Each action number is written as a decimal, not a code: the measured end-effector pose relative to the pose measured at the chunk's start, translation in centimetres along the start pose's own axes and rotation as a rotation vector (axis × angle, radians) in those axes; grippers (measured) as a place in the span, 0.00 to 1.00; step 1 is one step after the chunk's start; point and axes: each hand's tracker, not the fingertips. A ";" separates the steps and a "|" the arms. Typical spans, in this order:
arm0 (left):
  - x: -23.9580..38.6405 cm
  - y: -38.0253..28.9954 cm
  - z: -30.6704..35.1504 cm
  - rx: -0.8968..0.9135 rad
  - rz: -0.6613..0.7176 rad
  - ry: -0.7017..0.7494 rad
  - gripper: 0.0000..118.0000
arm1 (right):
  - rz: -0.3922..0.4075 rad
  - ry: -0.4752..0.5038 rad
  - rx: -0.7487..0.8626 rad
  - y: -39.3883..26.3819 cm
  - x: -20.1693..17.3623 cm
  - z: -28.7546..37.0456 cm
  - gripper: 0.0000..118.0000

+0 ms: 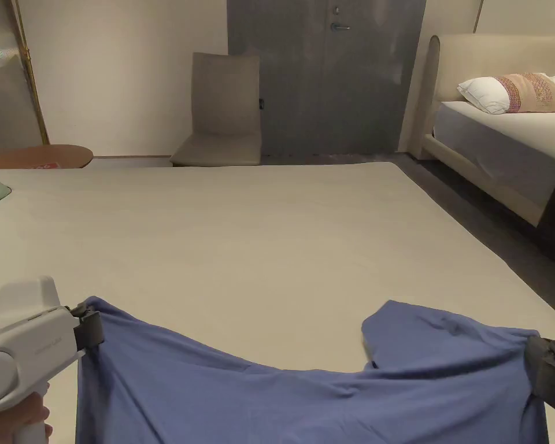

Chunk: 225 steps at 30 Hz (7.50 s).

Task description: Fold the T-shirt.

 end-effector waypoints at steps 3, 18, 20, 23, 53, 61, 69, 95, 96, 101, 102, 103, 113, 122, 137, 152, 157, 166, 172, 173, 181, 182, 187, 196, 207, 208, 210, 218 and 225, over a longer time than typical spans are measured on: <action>-0.4 2.9 6.6 0.111 -0.014 0.020 0.01 | 0.019 0.001 0.090 2.3 -0.3 2.5 0.07; -2.6 14.7 26.8 0.485 -0.015 0.092 0.01 | 0.011 0.103 0.523 17.0 -5.9 13.6 0.07; -3.0 15.5 27.6 0.499 -0.008 0.099 0.01 | -0.001 0.121 0.546 18.5 -6.2 13.8 0.07; -3.5 16.4 27.6 0.511 0.003 0.101 0.01 | 0.017 0.101 0.584 20.4 -7.0 13.4 0.07; -5.0 27.2 1.8 0.478 0.119 0.099 0.01 | 0.012 0.036 0.581 29.6 -12.0 -13.3 0.07; -5.1 25.3 -1.0 0.468 0.114 0.109 0.01 | 0.059 0.019 0.530 27.5 -11.7 -17.1 0.07; -5.4 19.3 -0.3 0.363 0.093 0.114 0.01 | 0.085 0.006 0.371 20.6 -9.9 -15.7 0.07; -8.7 -12.9 16.7 -0.239 -0.094 0.165 0.01 | 0.251 0.000 -0.361 -10.1 0.5 6.6 0.07; -9.0 -14.0 16.7 -0.272 -0.090 0.178 0.01 | 0.241 0.003 -0.394 -11.0 0.8 6.8 0.07; -10.5 -17.9 16.0 -0.400 -0.096 0.220 0.01 | 0.275 -0.030 -0.516 -15.0 1.9 6.2 0.07; -10.8 -18.6 15.6 -0.417 -0.095 0.226 0.01 | 0.266 -0.031 -0.527 -15.6 2.2 6.1 0.07; -11.2 -19.0 15.4 -0.428 -0.088 0.225 0.01 | 0.263 -0.035 -0.537 -16.1 2.4 5.9 0.07; -11.5 -21.0 15.3 -0.445 -0.092 0.234 0.39 | 0.240 -0.051 -0.554 -18.3 3.3 5.5 0.36; -4.4 -12.3 20.5 0.067 -0.065 0.130 0.85 | 0.127 -0.068 -0.041 -9.6 -0.3 9.8 0.84; 2.8 -7.6 22.1 0.389 -0.146 0.066 0.00 | 0.056 -0.101 0.402 -3.0 -6.6 13.1 0.00; -1.3 -1.2 -1.8 -0.087 -0.152 0.018 0.00 | 0.102 -0.135 0.185 -5.1 -7.3 1.6 0.00; -3.1 0.0 -12.5 -0.304 -0.160 0.018 0.41 | 0.107 -0.142 0.120 -5.5 -7.7 -2.9 0.00; -4.8 -4.4 -21.9 -0.541 -0.078 0.096 0.69 | 0.123 -0.152 0.026 -7.5 -7.3 -8.5 0.00; -3.4 -5.3 -21.0 -0.505 -0.157 0.118 0.20 | 0.131 -0.160 -0.017 -8.1 -6.6 -10.0 0.01; -2.9 -5.2 -20.6 -0.485 -0.173 0.107 0.02 | 0.128 -0.155 -0.043 -7.9 -6.3 -10.7 0.07; -1.9 -5.4 -18.1 -0.418 -0.221 0.095 0.02 | 0.144 -0.178 -0.390 -7.1 -2.3 -19.8 0.97; -2.0 -5.4 -18.1 -0.415 -0.217 0.091 0.02 | 0.155 -0.182 -0.429 -7.5 -1.8 -21.0 0.97; -2.3 -5.6 -17.7 -0.409 -0.199 0.076 0.02 | 0.112 -0.206 -0.611 -10.1 0.1 -24.7 0.86; -2.5 -4.5 -14.5 -0.352 -0.171 0.070 0.02 | 0.195 -0.091 -0.452 -8.6 -2.7 -20.4 0.03; -2.9 -2.0 3.4 -0.047 -0.064 0.075 0.02 | 0.038 -0.029 -0.004 -2.7 -3.5 -5.8 0.03; -2.9 -2.2 5.4 -0.006 -0.055 0.077 0.02 | 0.036 -0.024 0.043 -2.4 -3.6 -4.2 0.03; -3.0 -2.6 8.6 0.066 -0.045 0.107 0.02 | 0.057 -0.032 0.116 -2.1 -4.1 -1.3 0.03; -3.2 -5.0 17.8 0.298 -0.031 0.215 0.02 | 0.114 -0.034 0.317 -1.8 -5.7 6.5 0.03; -3.6 -3.6 19.4 0.340 -0.004 0.204 0.02 | 0.082 -0.010 0.368 0.5 -6.5 7.9 0.03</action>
